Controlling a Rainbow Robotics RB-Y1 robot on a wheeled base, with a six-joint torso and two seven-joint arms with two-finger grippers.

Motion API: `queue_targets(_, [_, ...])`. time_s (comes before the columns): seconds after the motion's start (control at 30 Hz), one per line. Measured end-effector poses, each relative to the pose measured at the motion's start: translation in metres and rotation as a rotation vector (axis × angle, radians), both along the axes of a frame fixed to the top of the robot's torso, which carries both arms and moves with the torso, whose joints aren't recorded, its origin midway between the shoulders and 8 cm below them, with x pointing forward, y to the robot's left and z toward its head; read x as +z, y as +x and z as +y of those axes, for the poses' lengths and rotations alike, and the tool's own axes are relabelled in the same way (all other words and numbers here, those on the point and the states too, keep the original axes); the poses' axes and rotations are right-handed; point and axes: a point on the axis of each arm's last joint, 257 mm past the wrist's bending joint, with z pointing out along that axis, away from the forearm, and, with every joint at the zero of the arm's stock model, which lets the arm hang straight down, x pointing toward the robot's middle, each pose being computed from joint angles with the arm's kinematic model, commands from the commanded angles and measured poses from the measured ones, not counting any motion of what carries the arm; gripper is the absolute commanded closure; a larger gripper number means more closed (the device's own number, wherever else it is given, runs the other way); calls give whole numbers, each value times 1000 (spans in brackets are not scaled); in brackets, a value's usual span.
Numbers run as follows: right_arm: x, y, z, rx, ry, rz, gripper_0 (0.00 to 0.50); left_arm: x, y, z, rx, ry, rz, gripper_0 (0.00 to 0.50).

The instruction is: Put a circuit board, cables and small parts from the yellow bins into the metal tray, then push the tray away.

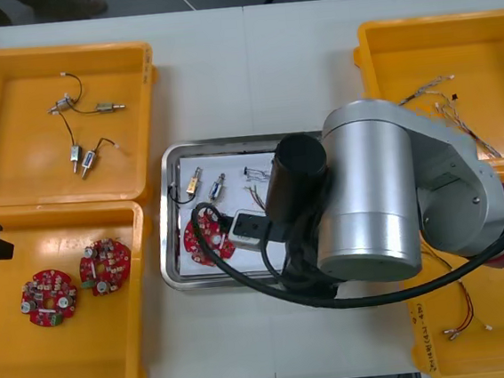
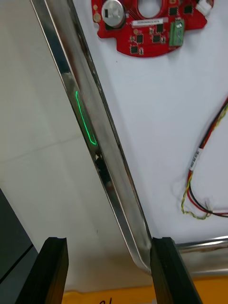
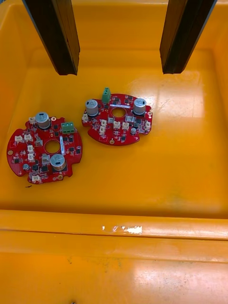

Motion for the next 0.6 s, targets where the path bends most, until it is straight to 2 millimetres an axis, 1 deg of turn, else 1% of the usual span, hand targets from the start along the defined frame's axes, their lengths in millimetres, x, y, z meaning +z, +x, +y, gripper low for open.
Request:
queue_targets(0.27, [-13,-2,25,81,-17,-9,0,1,0,1,2,1,-3,0])
queue_targets(0.37, [-18,-5,35,145,-19,-8,0,1,0,1,3,2,-3,0])
queue_targets(0.5, [-23,-9,40,189,-33,-2,0,1,1,2,6,5,-5,0])
queue_targets(0.6, [-26,-5,40,227,-58,-20,0,1,1,3,8,7,-6,0])
